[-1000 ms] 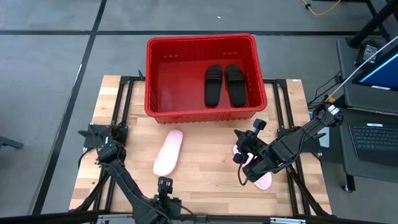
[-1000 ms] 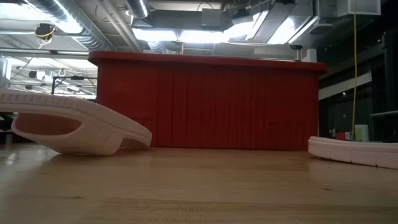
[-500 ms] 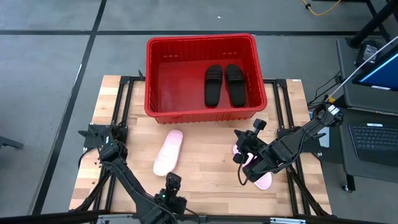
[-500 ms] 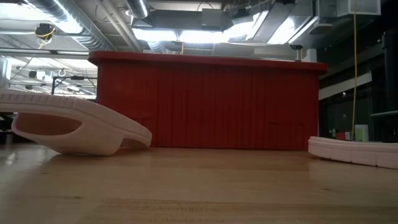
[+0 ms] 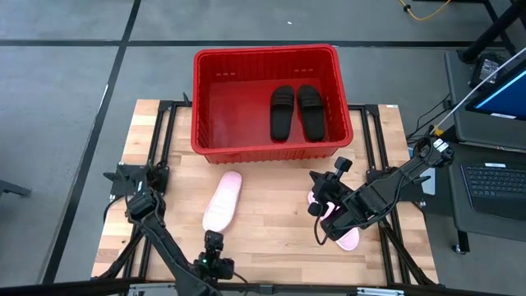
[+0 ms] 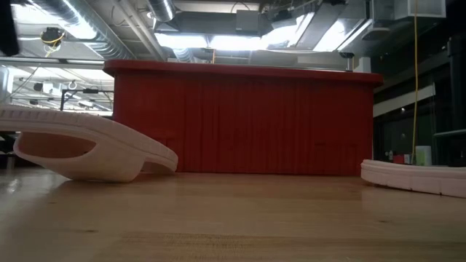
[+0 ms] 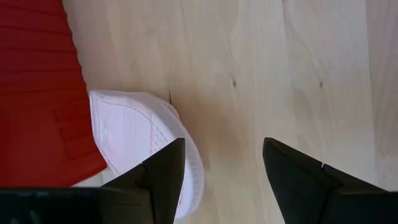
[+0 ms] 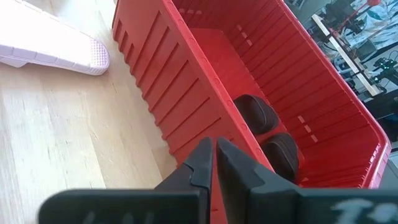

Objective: Pick and place slides into bin
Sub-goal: Put the left pink slide into the bin

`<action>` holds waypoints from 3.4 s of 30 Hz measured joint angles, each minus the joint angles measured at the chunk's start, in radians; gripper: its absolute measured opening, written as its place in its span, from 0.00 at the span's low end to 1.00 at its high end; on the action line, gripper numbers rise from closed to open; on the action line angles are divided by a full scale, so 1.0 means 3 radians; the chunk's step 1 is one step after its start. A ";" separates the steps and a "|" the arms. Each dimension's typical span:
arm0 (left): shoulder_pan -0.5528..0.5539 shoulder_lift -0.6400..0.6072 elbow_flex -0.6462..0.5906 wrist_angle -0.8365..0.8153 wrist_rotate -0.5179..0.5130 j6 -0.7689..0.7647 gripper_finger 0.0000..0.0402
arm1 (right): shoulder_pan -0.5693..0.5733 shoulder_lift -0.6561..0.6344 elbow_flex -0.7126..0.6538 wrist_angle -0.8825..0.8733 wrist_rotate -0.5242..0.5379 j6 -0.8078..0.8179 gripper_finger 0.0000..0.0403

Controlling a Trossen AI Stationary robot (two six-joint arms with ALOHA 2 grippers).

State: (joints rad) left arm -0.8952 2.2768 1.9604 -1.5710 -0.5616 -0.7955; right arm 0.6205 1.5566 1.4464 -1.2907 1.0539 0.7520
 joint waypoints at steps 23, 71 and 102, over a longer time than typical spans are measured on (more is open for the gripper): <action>-0.0029 -0.0031 -0.0461 0.0000 -0.0002 -0.0717 0.52 | -0.0003 0.0000 0.0001 0.0062 0.0001 0.0010 0.06; -0.0119 -0.0772 -0.1068 0.0097 0.0043 -0.0162 0.52 | -0.0004 0.0000 0.0001 0.0178 0.0000 0.0085 0.06; -0.0224 -0.0378 -0.1065 0.0351 -0.0516 0.0307 0.52 | -0.0004 0.0000 0.0001 0.0211 0.0000 0.0102 0.06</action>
State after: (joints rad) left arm -0.9624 2.1635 1.6409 -1.4659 -0.7166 -0.7034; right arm 0.6194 1.5566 1.4467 -1.2274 1.0538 0.7826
